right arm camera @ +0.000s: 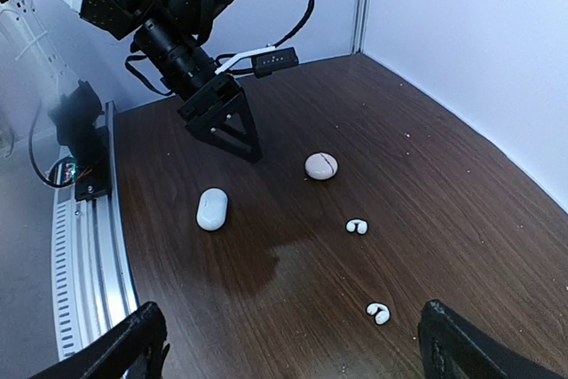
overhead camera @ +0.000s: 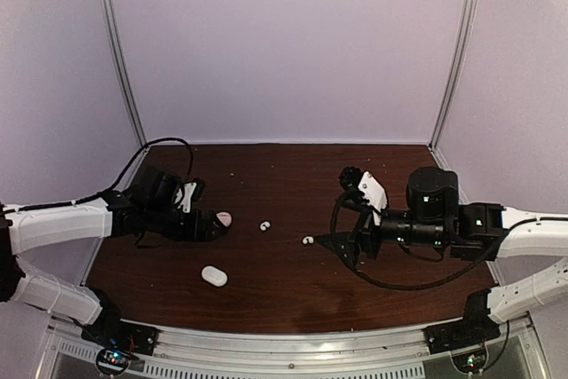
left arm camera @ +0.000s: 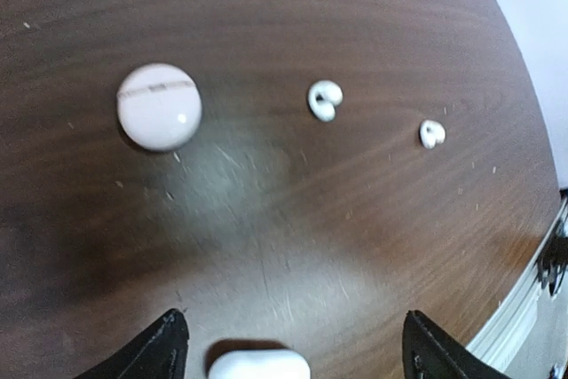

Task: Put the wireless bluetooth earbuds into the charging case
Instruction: Place the charging case with the earbuds at the center of the board, then pick up the charging case from the center of the board.

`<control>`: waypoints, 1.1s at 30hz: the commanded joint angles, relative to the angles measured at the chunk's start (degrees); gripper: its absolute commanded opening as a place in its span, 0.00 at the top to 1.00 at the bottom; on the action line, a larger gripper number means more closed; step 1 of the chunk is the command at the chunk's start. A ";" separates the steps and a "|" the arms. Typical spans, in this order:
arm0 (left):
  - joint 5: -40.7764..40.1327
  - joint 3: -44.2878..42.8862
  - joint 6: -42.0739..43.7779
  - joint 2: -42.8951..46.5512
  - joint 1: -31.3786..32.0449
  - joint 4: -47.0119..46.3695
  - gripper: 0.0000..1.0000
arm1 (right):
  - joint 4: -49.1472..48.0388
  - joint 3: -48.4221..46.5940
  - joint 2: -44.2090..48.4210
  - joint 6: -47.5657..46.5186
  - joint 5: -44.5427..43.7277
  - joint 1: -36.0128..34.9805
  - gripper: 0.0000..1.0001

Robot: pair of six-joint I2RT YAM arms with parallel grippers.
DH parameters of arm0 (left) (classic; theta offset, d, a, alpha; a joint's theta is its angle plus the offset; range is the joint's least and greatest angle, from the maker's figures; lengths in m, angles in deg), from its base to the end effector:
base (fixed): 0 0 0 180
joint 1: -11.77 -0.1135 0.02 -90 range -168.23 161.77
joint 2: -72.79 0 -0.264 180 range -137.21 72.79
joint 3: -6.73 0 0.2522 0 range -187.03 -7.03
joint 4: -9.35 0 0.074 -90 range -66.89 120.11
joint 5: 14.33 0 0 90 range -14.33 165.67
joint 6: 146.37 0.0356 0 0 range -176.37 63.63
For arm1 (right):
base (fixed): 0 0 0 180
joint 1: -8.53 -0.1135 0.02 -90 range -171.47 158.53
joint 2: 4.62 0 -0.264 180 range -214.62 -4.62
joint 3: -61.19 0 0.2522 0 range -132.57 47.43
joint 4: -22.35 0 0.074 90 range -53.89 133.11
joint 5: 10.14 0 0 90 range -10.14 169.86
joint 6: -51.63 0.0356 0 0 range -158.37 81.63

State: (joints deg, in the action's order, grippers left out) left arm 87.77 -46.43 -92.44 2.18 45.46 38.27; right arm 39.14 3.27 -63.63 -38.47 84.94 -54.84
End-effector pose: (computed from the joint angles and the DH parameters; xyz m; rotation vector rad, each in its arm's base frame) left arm 0.2022 -0.1438 0.2081 0.0545 2.5190 -0.7951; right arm 0.1049 0.2163 0.3014 -1.0896 1.6409 0.8262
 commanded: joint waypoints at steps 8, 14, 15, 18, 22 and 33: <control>-9.72 4.89 -4.70 0.85 10.63 9.84 0.12 | -2.85 1.92 -1.23 4.03 8.41 3.86 0.00; -14.15 4.46 -6.52 -3.12 16.26 9.00 0.11 | -2.03 1.45 -0.46 2.75 7.83 4.76 0.00; -14.30 4.34 -6.72 -3.61 16.97 8.48 0.11 | -1.79 1.38 -0.42 2.66 7.76 4.95 0.00; -14.55 4.35 -7.06 -4.87 17.54 7.10 0.12 | -1.44 1.35 -0.25 2.50 8.10 5.35 0.00; -16.42 3.05 -6.22 -7.09 17.87 6.98 0.14 | -1.35 1.66 0.40 2.38 8.09 5.62 0.00; -16.27 1.34 -3.67 -11.75 18.43 6.64 0.26 | -0.98 1.89 0.74 2.33 8.11 5.98 0.00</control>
State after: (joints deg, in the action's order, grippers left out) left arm 71.36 -44.24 -97.51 -8.53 63.45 46.25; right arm 38.07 4.45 -63.89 -35.61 92.70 -49.27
